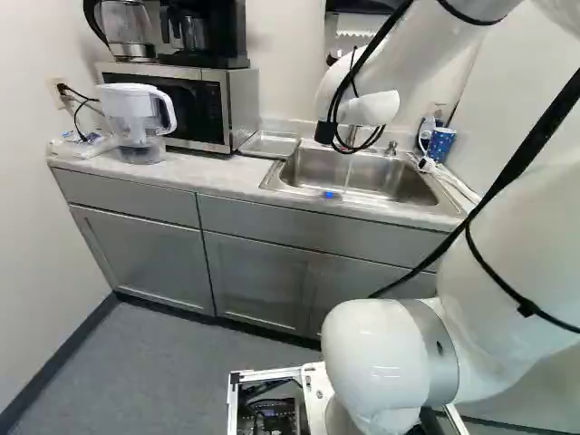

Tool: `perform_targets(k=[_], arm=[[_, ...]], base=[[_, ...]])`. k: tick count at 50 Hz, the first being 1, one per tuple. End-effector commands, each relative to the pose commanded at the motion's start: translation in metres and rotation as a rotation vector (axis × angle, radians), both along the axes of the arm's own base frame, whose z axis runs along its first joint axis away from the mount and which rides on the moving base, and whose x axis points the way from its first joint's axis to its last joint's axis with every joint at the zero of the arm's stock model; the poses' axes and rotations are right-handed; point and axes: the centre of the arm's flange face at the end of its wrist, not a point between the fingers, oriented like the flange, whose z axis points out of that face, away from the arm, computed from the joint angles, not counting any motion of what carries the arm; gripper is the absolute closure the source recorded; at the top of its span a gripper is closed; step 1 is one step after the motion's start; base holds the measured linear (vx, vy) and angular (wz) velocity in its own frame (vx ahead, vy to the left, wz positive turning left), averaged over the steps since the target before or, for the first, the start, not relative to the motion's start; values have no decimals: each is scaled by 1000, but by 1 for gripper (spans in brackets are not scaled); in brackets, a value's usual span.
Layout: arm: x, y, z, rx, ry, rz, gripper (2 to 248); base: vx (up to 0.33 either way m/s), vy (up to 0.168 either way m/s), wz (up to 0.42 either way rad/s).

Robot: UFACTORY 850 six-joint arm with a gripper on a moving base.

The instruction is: Rinse the cup and place it in the tray

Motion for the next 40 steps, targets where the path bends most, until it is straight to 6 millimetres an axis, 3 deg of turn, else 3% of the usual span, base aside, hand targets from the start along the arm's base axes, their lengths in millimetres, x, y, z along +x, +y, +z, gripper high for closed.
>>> perform_targets(k=[24,40], arm=[[1,1,0,-31,3,9,125],[23,17,1,-30,6,46,125]], base=[[0,0,0],[0,0,0]])
